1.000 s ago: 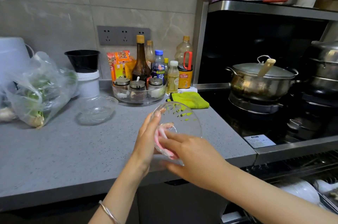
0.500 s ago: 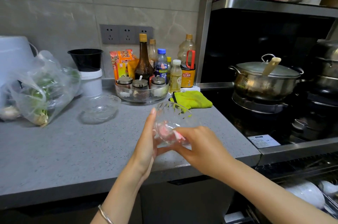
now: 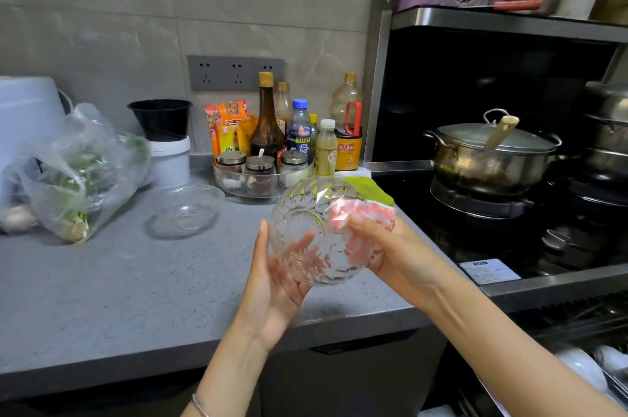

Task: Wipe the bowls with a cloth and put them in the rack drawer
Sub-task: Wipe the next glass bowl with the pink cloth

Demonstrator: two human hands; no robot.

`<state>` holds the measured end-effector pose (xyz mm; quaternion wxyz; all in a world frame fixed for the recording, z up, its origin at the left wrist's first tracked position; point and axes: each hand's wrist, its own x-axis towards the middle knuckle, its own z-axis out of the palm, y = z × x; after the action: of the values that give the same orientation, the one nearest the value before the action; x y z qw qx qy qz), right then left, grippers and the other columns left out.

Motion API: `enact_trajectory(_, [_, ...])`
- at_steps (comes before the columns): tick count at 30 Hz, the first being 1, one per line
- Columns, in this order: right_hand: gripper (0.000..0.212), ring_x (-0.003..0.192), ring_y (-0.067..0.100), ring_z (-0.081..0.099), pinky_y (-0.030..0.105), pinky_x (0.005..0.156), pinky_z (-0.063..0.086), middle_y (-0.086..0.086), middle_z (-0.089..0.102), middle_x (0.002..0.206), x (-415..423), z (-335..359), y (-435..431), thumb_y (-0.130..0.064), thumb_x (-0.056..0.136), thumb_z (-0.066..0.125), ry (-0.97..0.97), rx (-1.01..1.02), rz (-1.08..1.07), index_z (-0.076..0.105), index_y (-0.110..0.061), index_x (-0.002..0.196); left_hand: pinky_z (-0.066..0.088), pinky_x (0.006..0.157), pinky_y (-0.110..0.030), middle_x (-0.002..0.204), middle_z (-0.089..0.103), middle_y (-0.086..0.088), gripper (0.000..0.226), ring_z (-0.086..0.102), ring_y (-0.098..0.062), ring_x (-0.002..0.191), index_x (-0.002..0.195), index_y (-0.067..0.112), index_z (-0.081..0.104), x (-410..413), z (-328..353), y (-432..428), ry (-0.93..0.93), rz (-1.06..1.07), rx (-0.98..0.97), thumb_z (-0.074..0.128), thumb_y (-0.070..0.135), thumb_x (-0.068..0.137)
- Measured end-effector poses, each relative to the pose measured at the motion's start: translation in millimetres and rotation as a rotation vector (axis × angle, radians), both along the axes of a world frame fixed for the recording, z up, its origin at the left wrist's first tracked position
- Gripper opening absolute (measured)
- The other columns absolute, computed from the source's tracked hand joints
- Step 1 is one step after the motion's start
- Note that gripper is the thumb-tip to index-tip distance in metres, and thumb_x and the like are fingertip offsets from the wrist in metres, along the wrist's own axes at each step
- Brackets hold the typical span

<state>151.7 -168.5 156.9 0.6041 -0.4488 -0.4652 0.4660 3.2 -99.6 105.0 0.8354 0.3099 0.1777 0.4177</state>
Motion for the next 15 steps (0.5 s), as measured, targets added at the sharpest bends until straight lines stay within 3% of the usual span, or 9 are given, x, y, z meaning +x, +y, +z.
enact_trajectory(3, [0.030, 0.083, 0.017, 0.066, 0.025, 0.070, 0.053, 0.007, 0.071, 0.095, 1.1, 1.2, -1.0, -0.036, 0.070, 0.080, -0.050, -0.057, -0.013, 0.072, -0.017, 0.092, 0.061, 0.073, -0.035, 0.125, 0.064, -0.012, 0.083, 0.065, -0.021, 0.100, 0.126, 0.012, 0.062, 0.0, -2.6, 2.6, -0.094, 0.007, -0.034, 0.082, 0.056, 0.058])
enact_trajectory(5, [0.051, 0.078, 0.015, 0.066, 0.028, 0.071, 0.050, 0.006, 0.071, 0.089, 2.6, 0.1, -1.5, -0.040, 0.069, 0.082, -0.087, -0.113, 0.014, 0.067, -0.006, 0.104, 0.059, 0.080, -0.038, 0.103, 0.073, -0.006, 0.082, 0.070, -0.016, 0.086, 0.110, 0.014, 0.070, -2.2, -2.7, 5.9, -0.183, 0.024, -0.039, 0.095, 0.044, 0.038])
enact_trajectory(6, [0.055, 0.071, 0.012, 0.066, 0.029, 0.072, 0.048, 0.004, 0.070, 0.082, 4.9, -2.3, -1.2, -0.040, 0.070, 0.081, -0.074, -0.142, 0.027, 0.064, -0.003, 0.108, 0.058, 0.077, -0.033, 0.091, 0.075, -0.002, 0.069, 0.071, -0.012, 0.075, 0.098, 0.015, 0.074, -3.6, -0.8, 6.2, -0.211, 0.044, -0.027, 0.095, 0.039, 0.038])
enact_trajectory(8, [0.043, 0.059, 0.006, 0.064, 0.028, 0.072, 0.046, -0.005, 0.068, 0.065, 6.5, -4.8, -2.5, -0.035, 0.073, 0.071, 0.013, -0.187, 0.061, 0.061, -0.009, 0.107, 0.058, 0.058, -0.019, 0.075, 0.074, 0.002, 0.030, 0.069, -0.005, 0.059, 0.075, 0.017, 0.078, -4.7, 8.2, 2.9, -0.209, 0.086, -0.005, 0.083, 0.037, 0.054])
enact_trajectory(9, [0.037, 0.058, 0.005, 0.064, 0.028, 0.073, 0.047, -0.005, 0.068, 0.063, 6.4, -5.3, -3.5, -0.034, 0.075, 0.065, 0.064, -0.212, 0.071, 0.060, -0.013, 0.105, 0.055, 0.050, -0.015, 0.072, 0.073, 0.003, 0.023, 0.067, -0.003, 0.055, 0.068, 0.017, 0.078, -4.2, 11.9, 1.3, -0.181, 0.108, 0.008, 0.073, 0.040, 0.063])
enact_trajectory(13, [0.040, 0.063, 0.008, 0.065, 0.027, 0.071, 0.051, -0.002, 0.065, 0.062, 11.2, -13.0, 0.4, -0.037, 0.082, 0.059, 0.124, -0.182, 0.035, 0.061, -0.016, 0.116, 0.052, 0.049, -0.015, 0.073, 0.073, 0.001, 0.034, 0.066, -0.003, 0.055, 0.065, 0.019, 0.078, -2.2, 17.3, 0.7, -0.075, 0.189, 0.026, 0.057, 0.038, 0.085])
enact_trajectory(15, [0.046, 0.085, 0.013, 0.068, 0.028, 0.078, 0.053, 0.002, 0.072, 0.091, 15.8, -15.0, 4.5, -0.038, 0.084, 0.062, 0.064, -0.050, -0.085, 0.059, -0.024, 0.127, 0.052, 0.046, -0.014, 0.071, 0.073, -0.001, 0.029, 0.065, -0.004, 0.052, 0.078, 0.015, 0.075, -1.2, 21.3, -0.6, -0.042, 0.217, 0.004, 0.058, 0.036, 0.088])
